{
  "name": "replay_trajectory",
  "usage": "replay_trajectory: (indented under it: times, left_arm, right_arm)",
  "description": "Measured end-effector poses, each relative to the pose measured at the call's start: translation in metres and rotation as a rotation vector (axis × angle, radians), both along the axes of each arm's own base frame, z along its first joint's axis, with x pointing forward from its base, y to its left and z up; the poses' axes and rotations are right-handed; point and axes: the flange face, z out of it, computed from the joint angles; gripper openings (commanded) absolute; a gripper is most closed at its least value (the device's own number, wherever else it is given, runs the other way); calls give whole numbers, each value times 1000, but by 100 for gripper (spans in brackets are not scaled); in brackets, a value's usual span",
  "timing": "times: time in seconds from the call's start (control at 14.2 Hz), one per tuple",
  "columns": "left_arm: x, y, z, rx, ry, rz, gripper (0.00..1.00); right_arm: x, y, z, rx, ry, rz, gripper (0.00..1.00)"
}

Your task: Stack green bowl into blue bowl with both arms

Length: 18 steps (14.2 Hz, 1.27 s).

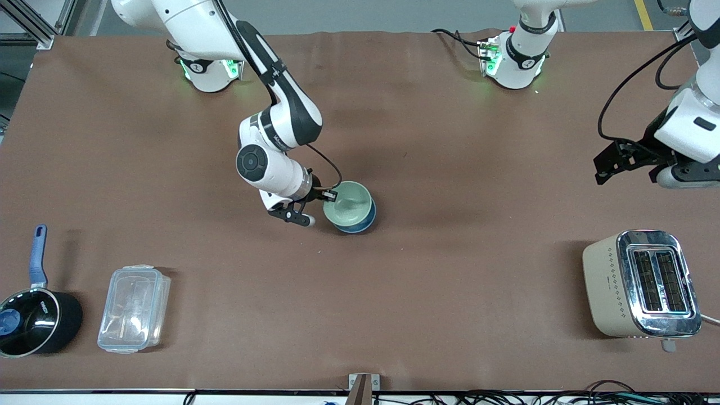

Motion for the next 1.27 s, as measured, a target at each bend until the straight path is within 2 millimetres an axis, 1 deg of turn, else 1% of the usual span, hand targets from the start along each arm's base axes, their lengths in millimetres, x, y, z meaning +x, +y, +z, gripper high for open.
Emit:
replay_trajectory:
  times: [0.14,0.35,0.42,0.49,0.56,0.63,0.7,0.77,0.84,0.98,1.05,1.12,1.2,1.27]
  left_arm:
    - [-10,9,-3,-4,16,-1,100]
    - [-21,19,-1,-1,31,13,100]
    - [-22,22,0,-1,33,18,100]
    - [-23,24,1,-1,35,23,100]
    - [-24,26,1,-1,39,25,100]
    - [-24,26,1,-1,40,25,100]
    - [-24,25,1,0,41,24,100]
    - [-24,24,1,-1,41,23,100]
    - [-24,24,0,-1,41,22,100]
    - [-24,24,0,-1,44,22,100]
    - [-24,23,-1,-1,44,21,100]
    - [-24,23,-1,-1,45,21,100]
    - [-24,23,-1,-1,45,20,100]
    - [-24,22,-1,-1,46,19,100]
  right_arm:
    - [-2,4,1,6,1,0,8]
    - [-10,15,-4,18,16,0,8]
    - [-10,16,-5,19,12,-1,9]
    - [-10,17,-6,19,8,-3,15]
    - [-10,16,-6,19,4,-5,34]
    - [-9,16,-6,19,3,-7,65]
    - [-9,15,-6,18,3,-7,86]
    - [-9,15,-6,18,5,-8,94]
    - [-9,15,-6,17,6,-11,99]
    - [-6,12,-3,12,28,-18,100]
    - [-3,7,6,10,51,-14,100]
    - [5,-4,23,7,65,-12,100]
    - [14,-21,46,0,66,-5,100]
    - [24,-45,74,-20,60,5,100]
